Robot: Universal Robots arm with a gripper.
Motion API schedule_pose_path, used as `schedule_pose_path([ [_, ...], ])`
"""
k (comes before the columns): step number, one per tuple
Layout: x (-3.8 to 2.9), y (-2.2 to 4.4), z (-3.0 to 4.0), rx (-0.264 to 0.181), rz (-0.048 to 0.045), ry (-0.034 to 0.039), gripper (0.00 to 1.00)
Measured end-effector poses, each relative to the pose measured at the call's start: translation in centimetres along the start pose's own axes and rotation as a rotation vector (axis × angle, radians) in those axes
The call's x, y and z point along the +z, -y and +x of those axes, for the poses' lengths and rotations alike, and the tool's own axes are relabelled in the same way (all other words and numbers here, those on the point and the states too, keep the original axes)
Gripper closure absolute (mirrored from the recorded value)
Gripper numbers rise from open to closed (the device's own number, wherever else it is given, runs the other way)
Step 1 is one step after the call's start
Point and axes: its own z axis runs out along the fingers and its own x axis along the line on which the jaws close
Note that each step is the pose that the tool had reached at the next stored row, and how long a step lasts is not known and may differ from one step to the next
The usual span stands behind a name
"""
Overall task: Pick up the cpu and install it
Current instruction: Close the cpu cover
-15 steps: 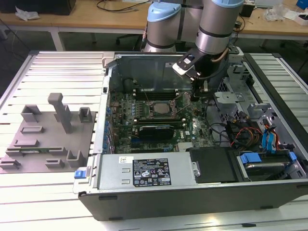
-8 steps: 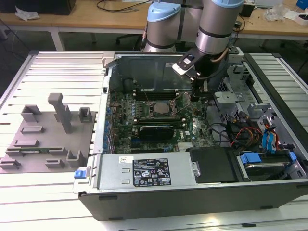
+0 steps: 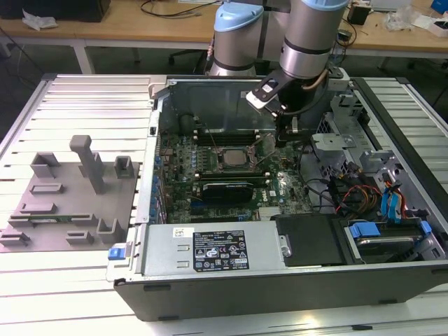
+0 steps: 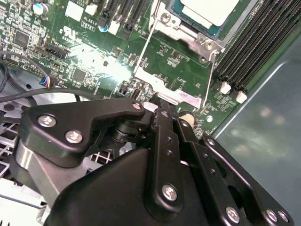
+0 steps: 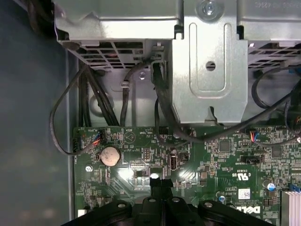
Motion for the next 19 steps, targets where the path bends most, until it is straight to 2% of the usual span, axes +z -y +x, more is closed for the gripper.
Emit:
schedule_pose_path([
  [7,-0.05,0.50,0.12,0.000,-0.0026,0.0001,0.89],
  [15,-0.19,1.71,0.37,0.000,-0.0147,0.0003,0.89],
  [19,-0.29,2.63,0.59,0.001,-0.0262,0.0006,0.89],
])
